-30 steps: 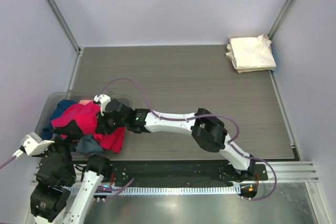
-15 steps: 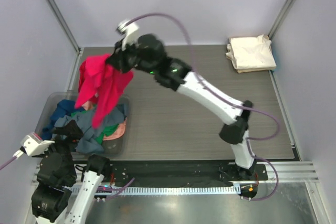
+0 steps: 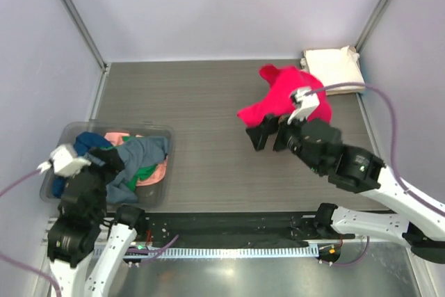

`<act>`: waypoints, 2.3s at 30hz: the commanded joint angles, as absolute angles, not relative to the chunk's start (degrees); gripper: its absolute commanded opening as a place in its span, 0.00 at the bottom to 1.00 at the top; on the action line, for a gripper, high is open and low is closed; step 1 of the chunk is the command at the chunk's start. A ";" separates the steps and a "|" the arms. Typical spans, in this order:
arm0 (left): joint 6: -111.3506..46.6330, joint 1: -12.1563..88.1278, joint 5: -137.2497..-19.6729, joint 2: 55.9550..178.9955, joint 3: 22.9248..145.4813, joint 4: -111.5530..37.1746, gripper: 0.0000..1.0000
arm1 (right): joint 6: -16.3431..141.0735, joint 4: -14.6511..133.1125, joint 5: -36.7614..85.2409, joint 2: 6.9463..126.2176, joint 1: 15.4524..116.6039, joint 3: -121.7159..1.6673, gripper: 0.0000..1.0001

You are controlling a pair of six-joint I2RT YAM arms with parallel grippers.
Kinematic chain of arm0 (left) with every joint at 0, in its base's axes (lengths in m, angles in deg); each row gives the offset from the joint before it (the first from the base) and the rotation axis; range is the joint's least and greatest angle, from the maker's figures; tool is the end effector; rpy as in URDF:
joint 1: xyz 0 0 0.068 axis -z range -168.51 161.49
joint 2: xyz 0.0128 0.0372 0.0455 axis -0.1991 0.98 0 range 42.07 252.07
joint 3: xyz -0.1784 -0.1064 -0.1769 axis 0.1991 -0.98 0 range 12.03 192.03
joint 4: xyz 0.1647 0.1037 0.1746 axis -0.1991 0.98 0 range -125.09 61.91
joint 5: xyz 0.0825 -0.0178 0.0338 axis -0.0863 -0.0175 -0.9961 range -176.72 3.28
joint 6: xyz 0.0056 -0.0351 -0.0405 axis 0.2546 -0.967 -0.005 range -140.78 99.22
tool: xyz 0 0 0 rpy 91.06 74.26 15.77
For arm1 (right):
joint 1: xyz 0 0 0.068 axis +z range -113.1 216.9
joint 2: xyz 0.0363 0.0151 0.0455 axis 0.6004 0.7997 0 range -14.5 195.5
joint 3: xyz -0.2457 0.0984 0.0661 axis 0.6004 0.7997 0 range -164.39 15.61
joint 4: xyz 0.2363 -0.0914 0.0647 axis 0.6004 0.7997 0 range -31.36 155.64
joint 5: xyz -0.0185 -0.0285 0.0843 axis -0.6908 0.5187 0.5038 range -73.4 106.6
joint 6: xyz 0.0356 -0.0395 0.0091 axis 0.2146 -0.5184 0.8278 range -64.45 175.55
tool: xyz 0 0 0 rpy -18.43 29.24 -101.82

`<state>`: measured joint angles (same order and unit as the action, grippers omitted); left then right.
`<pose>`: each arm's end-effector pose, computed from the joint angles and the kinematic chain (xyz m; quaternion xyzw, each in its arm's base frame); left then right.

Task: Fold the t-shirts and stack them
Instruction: Move the tshirt to the center of the board, then flatten the tshirt out

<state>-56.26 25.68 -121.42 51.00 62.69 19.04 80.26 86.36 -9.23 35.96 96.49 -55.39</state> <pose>0.0078 0.0191 0.3402 -0.3210 0.6966 -0.0403 0.6404 0.0973 0.1349 0.4459 -0.0781 0.7417 0.3083 0.5905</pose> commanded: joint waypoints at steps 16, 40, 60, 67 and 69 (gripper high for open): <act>-46.71 26.69 -100.36 74.87 64.07 11.42 0.75 | 85.97 99.34 -5.73 51.22 71.83 -50.93 1.00; -45.65 26.60 -98.50 70.28 60.46 8.77 0.81 | 71.81 90.71 4.64 116.98 43.05 -101.72 0.90; -45.65 25.11 -98.24 71.25 60.46 8.60 0.81 | 73.66 86.50 11.49 110.40 43.14 -90.99 0.01; -46.88 25.29 -93.93 81.49 63.27 8.77 0.76 | 74.71 91.15 15.80 98.38 44.98 -96.88 0.01; -49.25 26.68 -93.32 85.46 65.37 8.34 0.76 | 74.19 93.43 15.90 91.54 46.30 -97.59 0.01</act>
